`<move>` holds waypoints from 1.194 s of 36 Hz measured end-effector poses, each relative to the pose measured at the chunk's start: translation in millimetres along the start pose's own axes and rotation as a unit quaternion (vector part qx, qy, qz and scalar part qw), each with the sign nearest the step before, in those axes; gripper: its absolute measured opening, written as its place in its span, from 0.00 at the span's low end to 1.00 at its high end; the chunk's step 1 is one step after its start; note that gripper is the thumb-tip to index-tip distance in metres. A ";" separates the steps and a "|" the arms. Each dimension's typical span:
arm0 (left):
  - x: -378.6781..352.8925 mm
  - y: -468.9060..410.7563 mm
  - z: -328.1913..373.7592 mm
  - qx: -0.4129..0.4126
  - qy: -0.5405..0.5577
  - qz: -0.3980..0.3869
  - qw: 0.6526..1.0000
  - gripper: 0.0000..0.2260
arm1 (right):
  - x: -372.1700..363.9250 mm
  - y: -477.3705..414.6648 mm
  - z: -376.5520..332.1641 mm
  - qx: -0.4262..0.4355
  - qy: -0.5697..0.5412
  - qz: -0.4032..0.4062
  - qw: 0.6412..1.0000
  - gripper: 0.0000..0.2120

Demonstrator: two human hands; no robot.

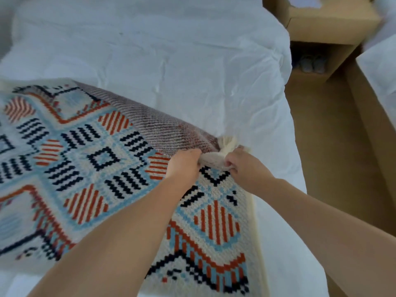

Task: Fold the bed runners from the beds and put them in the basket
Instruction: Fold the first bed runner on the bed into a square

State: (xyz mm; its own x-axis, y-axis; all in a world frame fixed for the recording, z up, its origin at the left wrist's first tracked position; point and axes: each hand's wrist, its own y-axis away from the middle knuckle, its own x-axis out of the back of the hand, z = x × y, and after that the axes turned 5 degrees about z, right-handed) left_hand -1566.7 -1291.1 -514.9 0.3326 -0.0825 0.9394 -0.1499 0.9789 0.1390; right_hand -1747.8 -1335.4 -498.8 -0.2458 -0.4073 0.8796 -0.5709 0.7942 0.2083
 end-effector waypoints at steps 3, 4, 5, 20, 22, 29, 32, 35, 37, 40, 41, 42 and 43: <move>12.4 20.1 5.9 -0.006 0.035 -0.008 0.999 0.05 | 0.2 9.8 -7.3 -0.002 0.043 -0.011 0.999 0.10; 15.2 25.8 7.4 -0.021 0.030 -0.008 0.999 0.07 | 1.8 12.8 -10.9 0.002 0.033 -0.009 0.999 0.16; 17.3 30.6 8.4 -0.032 0.029 -0.009 0.999 0.08 | 3.5 15.2 -14.6 0.010 0.016 -0.008 1.000 0.22; 37.9 90.1 -1.1 -0.053 0.032 0.003 0.998 0.08 | 14.8 31.9 -65.4 0.103 0.018 -0.066 0.992 0.08; 39.3 96.7 0.6 -0.059 0.048 0.016 0.997 0.07 | 16.2 33.4 -70.0 0.110 0.062 -0.094 0.988 0.03; 35.0 110.7 -0.6 -0.088 -0.001 0.017 0.996 0.06 | 19.5 50.9 -68.5 0.126 0.134 -0.105 0.977 0.14; 29.3 112.3 -7.3 -0.064 -0.037 -0.009 0.997 0.08 | 18.6 61.6 -60.1 0.131 0.138 -0.125 0.974 0.12; 22.8 119.6 -15.1 -0.030 -0.057 -0.046 0.997 0.10 | 17.1 75.2 -54.0 0.124 0.154 -0.148 0.969 0.10; 18.2 127.8 -16.9 -0.035 -0.060 -0.066 0.995 0.11 | 17.7 84.2 -54.4 0.129 0.190 -0.150 0.962 0.10; 13.4 139.1 -18.2 -0.052 -0.059 -0.089 0.993 0.12 | 13.3 97.3 -53.3 0.101 0.211 -0.158 0.959 0.11; 13.6 142.8 -18.9 -0.059 -0.060 -0.096 0.992 0.11 | 11.1 102.6 -52.8 0.085 0.216 -0.160 0.960 0.12; 14.3 146.7 -20.3 -0.067 -0.062 -0.103 0.991 0.11 | 8.2 108.5 -51.9 0.070 0.228 -0.163 0.957 0.12; 15.0 150.5 -22.4 -0.076 -0.063 -0.107 0.989 0.10 | 5.6 114.7 -51.2 0.059 0.246 -0.163 0.954 0.10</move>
State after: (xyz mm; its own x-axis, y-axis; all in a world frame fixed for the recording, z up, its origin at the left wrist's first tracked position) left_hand -1563.4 -1140.9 -486.9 0.2213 -0.3037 0.9267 0.0558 0.9527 0.2988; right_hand -1774.6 -1223.5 -448.1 0.3402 -0.3398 0.8768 -0.6461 0.5931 0.4805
